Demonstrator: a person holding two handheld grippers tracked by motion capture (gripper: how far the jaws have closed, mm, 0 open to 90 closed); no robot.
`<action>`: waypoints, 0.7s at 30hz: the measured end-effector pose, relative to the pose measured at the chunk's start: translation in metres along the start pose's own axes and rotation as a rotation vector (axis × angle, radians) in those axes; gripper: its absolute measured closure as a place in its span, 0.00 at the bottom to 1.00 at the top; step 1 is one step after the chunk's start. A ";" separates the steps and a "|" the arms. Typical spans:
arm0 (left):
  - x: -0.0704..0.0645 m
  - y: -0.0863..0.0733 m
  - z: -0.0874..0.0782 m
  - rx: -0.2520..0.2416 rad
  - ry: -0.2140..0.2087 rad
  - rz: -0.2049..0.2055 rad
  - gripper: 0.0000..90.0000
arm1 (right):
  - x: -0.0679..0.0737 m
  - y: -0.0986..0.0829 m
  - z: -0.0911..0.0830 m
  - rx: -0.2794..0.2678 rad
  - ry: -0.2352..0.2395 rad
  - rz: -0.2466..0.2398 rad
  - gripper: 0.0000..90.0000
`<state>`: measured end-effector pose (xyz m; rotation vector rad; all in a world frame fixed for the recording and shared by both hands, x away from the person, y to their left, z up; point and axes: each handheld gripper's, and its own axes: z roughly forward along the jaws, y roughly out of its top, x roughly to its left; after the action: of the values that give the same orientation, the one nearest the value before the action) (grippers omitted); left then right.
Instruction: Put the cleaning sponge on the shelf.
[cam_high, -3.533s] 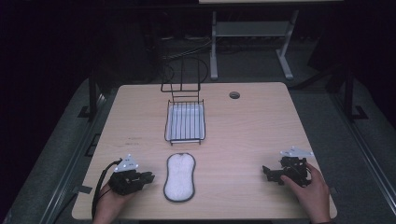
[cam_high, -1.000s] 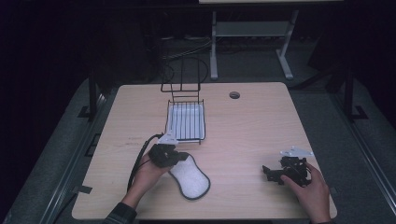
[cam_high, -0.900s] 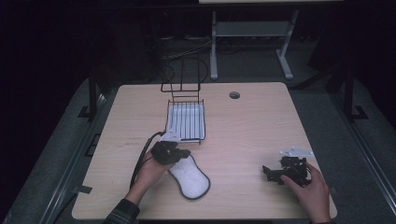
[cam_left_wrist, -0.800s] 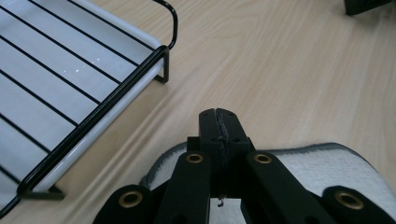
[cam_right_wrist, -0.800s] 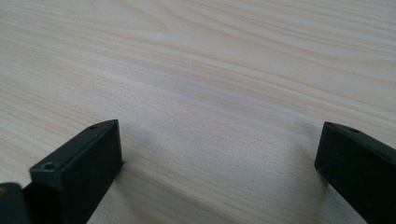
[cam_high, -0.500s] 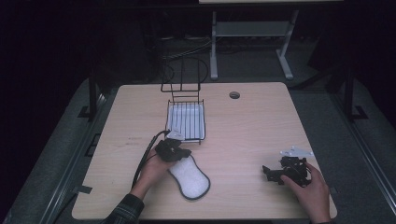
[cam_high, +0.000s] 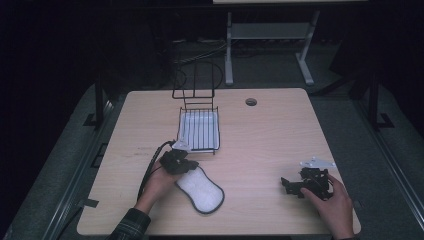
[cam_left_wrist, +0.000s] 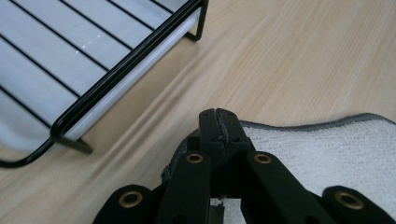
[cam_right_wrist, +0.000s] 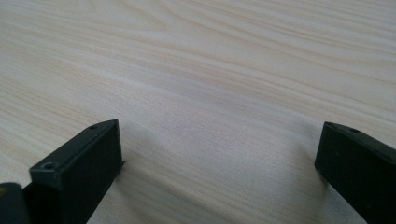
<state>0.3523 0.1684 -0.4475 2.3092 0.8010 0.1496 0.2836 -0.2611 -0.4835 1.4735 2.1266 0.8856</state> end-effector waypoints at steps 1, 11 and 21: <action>0.000 -0.001 -0.001 -0.004 0.002 -0.005 1.00 | 0.000 0.000 0.000 0.000 0.000 0.000 0.00; 0.006 -0.016 -0.015 0.003 0.030 -0.032 1.00 | 0.000 0.000 0.000 0.000 0.000 0.000 0.00; 0.006 -0.031 -0.028 0.006 0.042 -0.053 1.00 | 0.000 0.000 0.000 0.000 0.000 0.000 0.00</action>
<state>0.3329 0.2058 -0.4463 2.2944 0.8848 0.1732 0.2836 -0.2611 -0.4835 1.4736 2.1268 0.8857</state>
